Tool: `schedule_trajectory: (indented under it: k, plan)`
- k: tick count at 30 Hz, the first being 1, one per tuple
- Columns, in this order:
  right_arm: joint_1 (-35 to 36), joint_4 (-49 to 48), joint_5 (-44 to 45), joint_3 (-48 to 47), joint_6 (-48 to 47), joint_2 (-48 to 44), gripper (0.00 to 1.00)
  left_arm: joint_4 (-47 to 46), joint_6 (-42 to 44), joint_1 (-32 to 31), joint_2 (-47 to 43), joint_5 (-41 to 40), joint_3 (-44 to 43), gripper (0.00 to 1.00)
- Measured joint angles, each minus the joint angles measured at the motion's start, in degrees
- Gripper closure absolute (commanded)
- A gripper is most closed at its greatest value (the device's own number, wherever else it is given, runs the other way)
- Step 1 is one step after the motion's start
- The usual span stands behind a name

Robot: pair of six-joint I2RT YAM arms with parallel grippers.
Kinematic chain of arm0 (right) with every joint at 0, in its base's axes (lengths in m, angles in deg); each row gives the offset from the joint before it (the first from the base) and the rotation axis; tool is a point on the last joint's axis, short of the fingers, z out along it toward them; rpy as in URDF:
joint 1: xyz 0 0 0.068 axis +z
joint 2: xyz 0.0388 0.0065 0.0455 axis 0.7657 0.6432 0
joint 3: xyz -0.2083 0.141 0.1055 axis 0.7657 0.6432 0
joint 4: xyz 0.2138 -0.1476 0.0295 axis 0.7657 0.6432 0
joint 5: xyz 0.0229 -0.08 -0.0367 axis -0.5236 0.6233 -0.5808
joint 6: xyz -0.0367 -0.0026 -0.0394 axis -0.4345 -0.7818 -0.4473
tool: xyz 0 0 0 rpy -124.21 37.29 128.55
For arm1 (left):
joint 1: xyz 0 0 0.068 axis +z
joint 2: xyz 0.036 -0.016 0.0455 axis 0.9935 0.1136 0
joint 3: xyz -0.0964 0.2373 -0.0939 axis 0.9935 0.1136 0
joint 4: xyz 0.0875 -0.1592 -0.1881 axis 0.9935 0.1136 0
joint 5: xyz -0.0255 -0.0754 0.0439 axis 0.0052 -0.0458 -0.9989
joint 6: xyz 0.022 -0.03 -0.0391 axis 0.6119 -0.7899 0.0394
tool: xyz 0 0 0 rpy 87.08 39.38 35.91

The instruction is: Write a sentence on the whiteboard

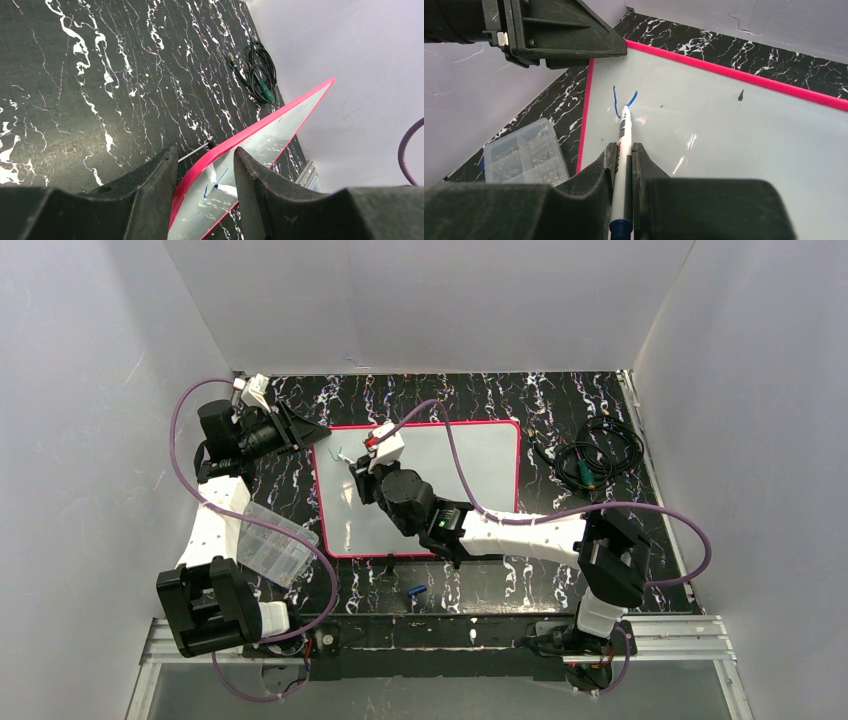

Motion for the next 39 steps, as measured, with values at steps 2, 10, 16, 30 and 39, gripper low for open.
schedule_trajectory:
  k: [2,10,16,30,39]
  plan:
    - [0.00,0.13,-0.50,0.00,0.22,0.02,0.99,0.00,0.00,0.00,0.00,0.00,0.00,0.57]
    - [0.28,0.37,-1.42,0.00,0.85,0.94,0.99,0.00,0.00,0.00,0.00,0.00,0.02,0.57]
    - [0.83,0.48,-2.32,0.00,1.07,1.95,0.99,-0.07,0.00,0.00,0.00,-0.04,0.07,0.57]
    - [1.44,1.20,-2.29,0.83,2.56,1.95,0.99,-0.09,0.00,0.00,0.00,-0.04,0.11,0.57]
    - [2.56,2.67,-2.51,1.79,3.21,1.95,0.99,-0.09,0.00,0.00,0.00,0.00,0.11,0.57]
